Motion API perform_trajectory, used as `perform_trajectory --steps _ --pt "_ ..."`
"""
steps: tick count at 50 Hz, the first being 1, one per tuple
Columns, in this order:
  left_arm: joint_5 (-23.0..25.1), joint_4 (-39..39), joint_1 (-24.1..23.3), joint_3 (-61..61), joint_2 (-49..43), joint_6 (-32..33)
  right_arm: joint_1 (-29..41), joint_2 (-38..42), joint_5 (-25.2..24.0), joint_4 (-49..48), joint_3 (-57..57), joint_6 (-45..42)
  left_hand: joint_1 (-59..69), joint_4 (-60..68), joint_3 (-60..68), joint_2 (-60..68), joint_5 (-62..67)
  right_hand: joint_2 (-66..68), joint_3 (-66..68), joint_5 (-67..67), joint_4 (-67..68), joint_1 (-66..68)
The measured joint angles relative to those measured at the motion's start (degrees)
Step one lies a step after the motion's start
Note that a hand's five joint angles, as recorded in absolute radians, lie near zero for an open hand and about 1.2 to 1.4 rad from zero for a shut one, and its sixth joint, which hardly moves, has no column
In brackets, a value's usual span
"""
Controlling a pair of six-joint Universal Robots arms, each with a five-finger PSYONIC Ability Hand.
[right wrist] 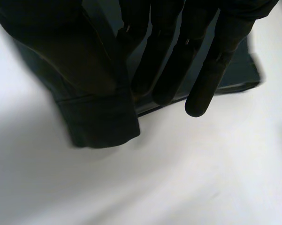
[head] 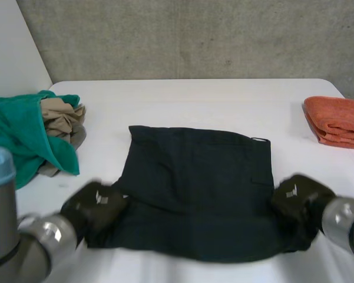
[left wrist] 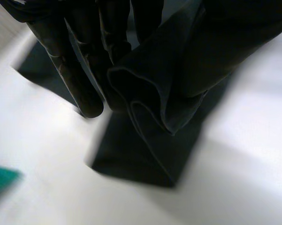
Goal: Fold the laundry.
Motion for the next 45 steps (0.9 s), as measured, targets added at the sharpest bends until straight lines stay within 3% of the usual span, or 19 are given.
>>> perform_trajectory --steps 8,10,12,20,22,23,24,25,28,33,38,45 --pt "-0.78 19.94 0.19 15.79 -14.51 -0.87 1.48 11.17 3.97 -17.56 -11.35 8.42 0.00 0.00 0.06 0.03 0.06 0.13 0.00 0.53 0.00 0.29" --pt "-0.87 20.73 0.20 16.92 -15.53 -0.95 1.73 12.36 4.60 -19.49 -12.73 8.82 0.00 0.01 0.07 0.03 0.06 0.13 0.00 0.53 0.01 0.29" --pt "-2.19 24.27 0.22 25.25 -22.74 -1.34 2.90 17.55 6.73 -26.47 -18.29 9.49 0.00 0.01 0.07 0.05 0.06 0.13 0.00 0.56 0.01 0.29" --pt "-6.19 25.64 0.18 46.63 -40.40 -1.73 4.83 33.15 8.31 -37.18 -32.74 9.03 -0.03 0.02 0.07 0.03 0.06 0.13 0.01 0.66 0.02 0.21" --pt "-6.50 25.67 0.16 50.82 -43.85 -1.90 5.00 37.27 8.42 -39.10 -36.48 8.78 -7.86 -9.43 -8.96 -9.18 -8.67 -11.96 -12.10 -11.54 -12.10 -9.80" --pt "-6.55 25.71 0.11 52.95 -45.61 -2.10 5.07 39.51 8.50 -40.26 -38.57 8.60 -18.51 -19.13 -18.41 -20.04 -18.02 -20.33 -20.10 -19.39 -20.02 -18.95" --pt "-6.52 25.79 0.05 54.64 -47.00 -2.34 5.14 41.33 8.57 -41.23 -40.29 8.43 -22.93 -22.96 -22.13 -22.59 -21.77 -33.19 -32.54 -31.06 -32.44 -30.54" --pt "-6.47 26.00 -0.04 56.11 -48.17 -2.68 5.21 42.96 8.63 -42.25 -41.89 8.22 -41.33 -39.24 -37.94 -38.76 -37.89 -41.16 -39.25 -39.25 -39.07 -38.31" --pt "-6.24 27.35 -0.45 59.16 -50.35 -4.15 5.42 46.26 8.95 -45.06 -45.67 7.60 -52.64 -55.80 -54.24 -55.00 -53.83 -54.90 -55.13 -54.79 -55.20 -49.76" --pt "-6.24 30.38 -1.55 58.67 -47.94 -7.27 5.68 44.64 10.14 -47.08 -46.31 7.57 -52.64 -57.01 -55.62 -56.37 -54.78 -55.28 -56.03 -55.20 -56.24 -49.76" --pt "-6.11 32.22 -2.33 51.44 -39.09 -10.87 5.69 34.96 12.21 -45.56 -39.59 10.63 -52.64 -57.01 -55.63 -56.38 -54.78 -55.28 -56.00 -55.20 -56.24 -49.76" --pt "-5.82 32.60 -2.54 35.97 -25.14 -13.89 5.40 20.28 11.71 -30.73 -27.22 18.48 -52.64 -57.01 -55.63 -56.44 -54.78 -54.16 -54.80 -54.14 -55.19 -49.46"
